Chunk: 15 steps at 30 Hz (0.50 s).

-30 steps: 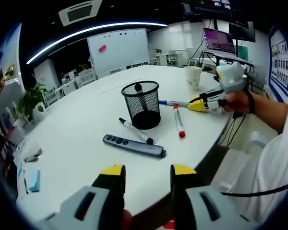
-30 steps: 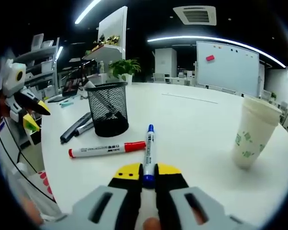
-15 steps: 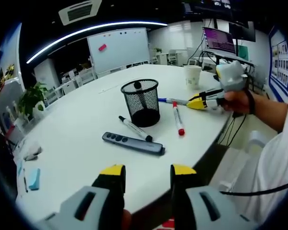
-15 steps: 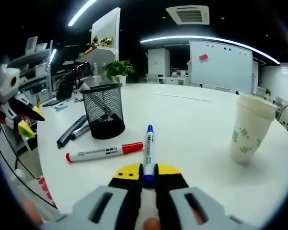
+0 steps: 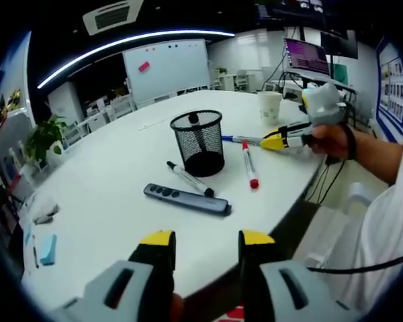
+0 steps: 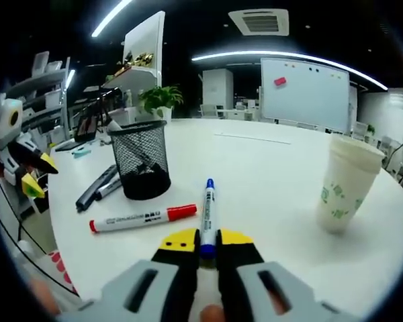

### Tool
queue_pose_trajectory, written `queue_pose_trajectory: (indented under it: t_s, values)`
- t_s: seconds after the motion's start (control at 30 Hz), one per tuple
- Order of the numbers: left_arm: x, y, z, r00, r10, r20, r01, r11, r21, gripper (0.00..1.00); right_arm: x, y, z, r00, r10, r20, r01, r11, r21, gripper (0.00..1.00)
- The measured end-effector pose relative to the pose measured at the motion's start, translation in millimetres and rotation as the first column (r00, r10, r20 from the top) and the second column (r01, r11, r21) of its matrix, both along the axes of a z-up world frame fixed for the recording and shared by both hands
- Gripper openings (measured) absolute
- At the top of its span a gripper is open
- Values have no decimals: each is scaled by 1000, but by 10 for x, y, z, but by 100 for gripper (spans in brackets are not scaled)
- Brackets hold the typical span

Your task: Place the scattered laser pointers and whiteboard markers into the pen holder and stack the scattered paper cups together

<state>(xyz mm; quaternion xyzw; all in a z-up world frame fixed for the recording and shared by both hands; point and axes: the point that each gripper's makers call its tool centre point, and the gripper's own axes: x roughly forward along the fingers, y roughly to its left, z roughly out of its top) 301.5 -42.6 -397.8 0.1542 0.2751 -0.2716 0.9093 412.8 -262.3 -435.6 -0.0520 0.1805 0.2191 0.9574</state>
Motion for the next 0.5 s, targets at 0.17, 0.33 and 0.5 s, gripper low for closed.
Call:
queue_pose_trajectory:
  t_s: [0.17,0.33,0.5]
  values:
    - [9,4,-1,1000,1,0,-1,1000,0,38,18,-7,75,1000,-5,28,5,1000,-12,10]
    - [11,6,4,1000,2,2,-2,1000,-2,38,35,-36,138,999,-21,40,21,1000,2,10]
    - [17,38,-5,1000,9,0,-9,1000,0,38,74,-57,230,997,-34,65,33,999,13,10]
